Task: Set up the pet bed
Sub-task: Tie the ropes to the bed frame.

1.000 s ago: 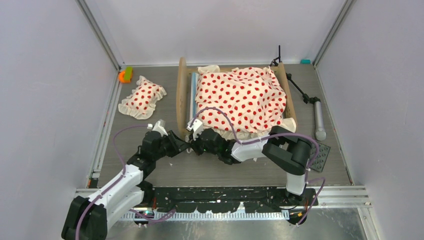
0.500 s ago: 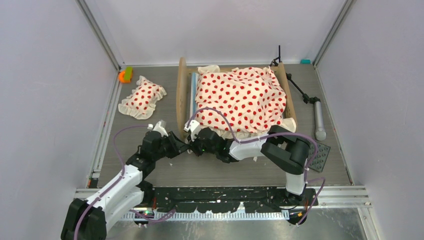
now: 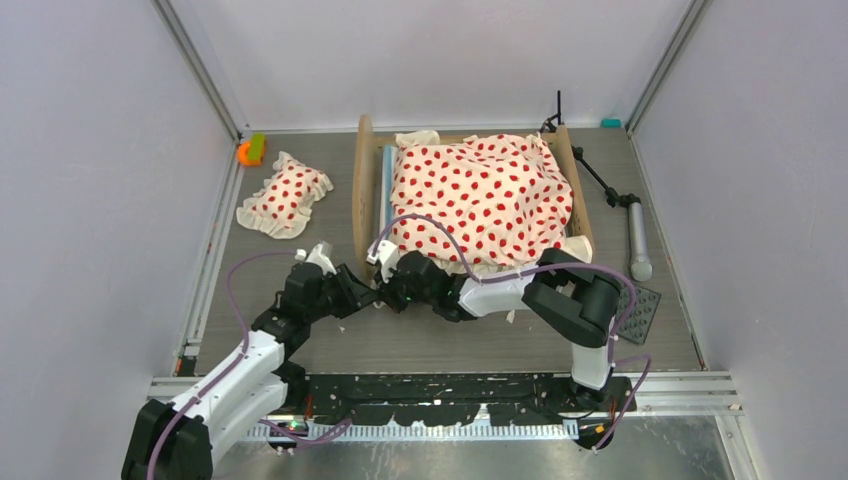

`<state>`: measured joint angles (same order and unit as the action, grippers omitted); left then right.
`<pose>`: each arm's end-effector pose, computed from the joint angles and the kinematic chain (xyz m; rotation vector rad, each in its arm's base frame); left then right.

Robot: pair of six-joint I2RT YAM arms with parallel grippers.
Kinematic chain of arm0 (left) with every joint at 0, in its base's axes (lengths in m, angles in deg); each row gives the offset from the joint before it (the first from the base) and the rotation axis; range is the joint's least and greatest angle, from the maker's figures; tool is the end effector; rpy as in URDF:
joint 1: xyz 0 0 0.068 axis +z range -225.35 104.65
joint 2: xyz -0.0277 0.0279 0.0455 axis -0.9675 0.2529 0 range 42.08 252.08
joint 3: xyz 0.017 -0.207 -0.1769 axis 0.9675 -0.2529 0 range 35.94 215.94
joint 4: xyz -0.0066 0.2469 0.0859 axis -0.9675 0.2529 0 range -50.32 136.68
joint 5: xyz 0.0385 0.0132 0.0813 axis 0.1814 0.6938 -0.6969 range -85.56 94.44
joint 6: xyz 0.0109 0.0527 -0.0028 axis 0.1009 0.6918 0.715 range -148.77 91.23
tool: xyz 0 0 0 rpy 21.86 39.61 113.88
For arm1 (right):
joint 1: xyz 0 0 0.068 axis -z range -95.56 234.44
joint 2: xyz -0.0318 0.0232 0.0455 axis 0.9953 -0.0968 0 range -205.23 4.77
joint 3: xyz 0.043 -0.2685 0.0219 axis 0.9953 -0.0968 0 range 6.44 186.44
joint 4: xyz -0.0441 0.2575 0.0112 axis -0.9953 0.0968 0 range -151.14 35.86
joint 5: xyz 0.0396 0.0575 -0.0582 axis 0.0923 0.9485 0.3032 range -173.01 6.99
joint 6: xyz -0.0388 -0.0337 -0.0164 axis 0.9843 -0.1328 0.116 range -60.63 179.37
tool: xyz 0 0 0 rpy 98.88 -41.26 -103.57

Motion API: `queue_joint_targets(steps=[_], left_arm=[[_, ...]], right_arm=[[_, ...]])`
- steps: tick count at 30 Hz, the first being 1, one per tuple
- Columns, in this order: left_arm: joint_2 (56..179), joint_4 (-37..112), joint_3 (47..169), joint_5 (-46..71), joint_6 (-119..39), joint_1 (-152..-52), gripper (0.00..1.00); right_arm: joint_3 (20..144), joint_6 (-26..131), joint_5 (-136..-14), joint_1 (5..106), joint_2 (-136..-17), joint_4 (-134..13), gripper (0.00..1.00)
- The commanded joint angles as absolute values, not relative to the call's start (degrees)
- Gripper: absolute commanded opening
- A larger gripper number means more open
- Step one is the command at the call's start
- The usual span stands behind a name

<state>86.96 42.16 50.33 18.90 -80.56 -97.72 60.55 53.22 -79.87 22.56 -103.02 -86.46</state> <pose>0.1497 -0.0712 0.1682 -0.4308 2.2660 -0.9868 0.1822 0.3454 0.1510 -1.0409 1.8934 0.7702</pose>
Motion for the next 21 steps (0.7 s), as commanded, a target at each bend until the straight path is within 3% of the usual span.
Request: queue_joint_targets(steps=[1,13,21], left_arm=[[87.0,37.8,53.0,17.1,-80.2,-97.6,0.35],[85.5,39.2,53.1,16.2,-79.8,-97.6,0.35],[85.4,39.5,53.1,15.9,-79.8,-97.6,0.24]], right_arm=[[60.4,54.1,-69.8,22.5,-102.9,-88.8,0.0],[64.6,55.3,-63.8,24.2,-106.4,-86.1,0.0],[64.8,56.0,-63.0,24.2,-107.4,-87.9,0.0]])
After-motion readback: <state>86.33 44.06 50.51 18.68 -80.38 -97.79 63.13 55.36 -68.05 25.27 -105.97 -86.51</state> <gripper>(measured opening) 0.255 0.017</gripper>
